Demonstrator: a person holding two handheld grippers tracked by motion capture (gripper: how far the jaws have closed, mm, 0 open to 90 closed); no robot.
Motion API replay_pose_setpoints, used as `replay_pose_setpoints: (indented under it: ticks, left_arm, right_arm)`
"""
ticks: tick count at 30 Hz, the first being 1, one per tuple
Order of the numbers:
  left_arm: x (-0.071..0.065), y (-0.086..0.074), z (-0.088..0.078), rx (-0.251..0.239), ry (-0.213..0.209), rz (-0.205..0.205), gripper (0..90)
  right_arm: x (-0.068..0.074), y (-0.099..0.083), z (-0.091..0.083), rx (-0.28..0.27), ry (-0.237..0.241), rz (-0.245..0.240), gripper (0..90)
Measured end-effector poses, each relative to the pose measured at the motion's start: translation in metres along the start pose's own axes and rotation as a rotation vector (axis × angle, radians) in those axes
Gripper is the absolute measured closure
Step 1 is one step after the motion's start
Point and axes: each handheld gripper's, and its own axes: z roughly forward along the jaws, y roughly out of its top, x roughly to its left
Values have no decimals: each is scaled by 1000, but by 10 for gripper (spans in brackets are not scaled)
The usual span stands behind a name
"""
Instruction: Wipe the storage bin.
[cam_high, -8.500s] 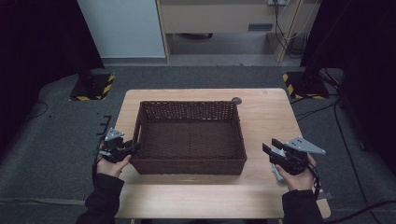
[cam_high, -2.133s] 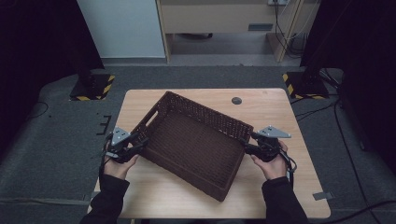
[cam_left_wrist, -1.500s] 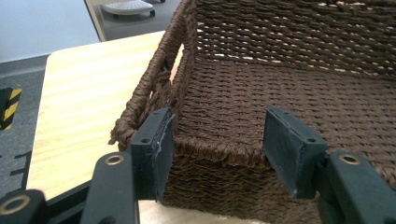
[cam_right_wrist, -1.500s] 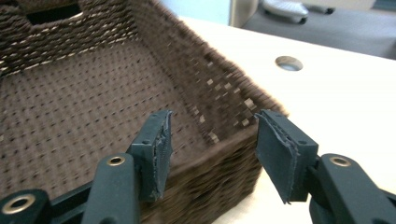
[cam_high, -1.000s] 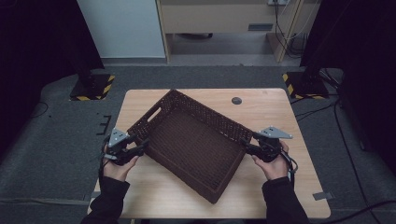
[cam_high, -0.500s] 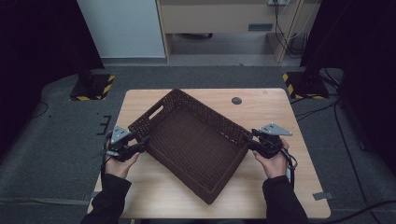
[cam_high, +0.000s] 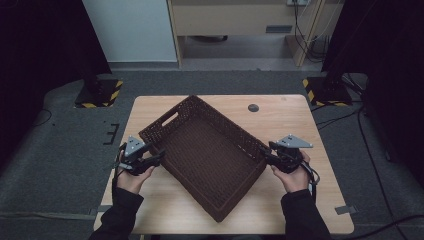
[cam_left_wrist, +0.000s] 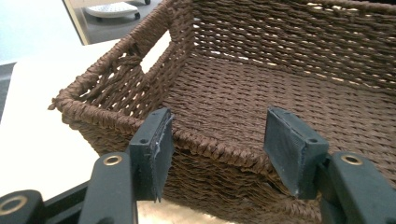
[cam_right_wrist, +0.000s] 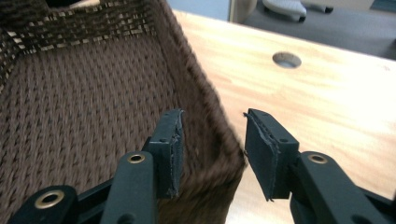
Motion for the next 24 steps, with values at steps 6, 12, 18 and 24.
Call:
replay_pose_setpoints:
  ticks: [6,12,18,24]
  left_arm:
    - [3,3,6,7,29,15,420]
    - [-2,0,-4,1,34,-21,385]
    - [-7,0,4,12,17,-21,411]
    - [-1,2,11,4,22,-12,433]
  right_arm:
    - [0,-2,11,13,25,-26,763]
    - [6,-4,3,40,54,-47,794]
    - [9,-3,-2,49,91,-50,765]
    - [11,3,9,22,107,-57,796]
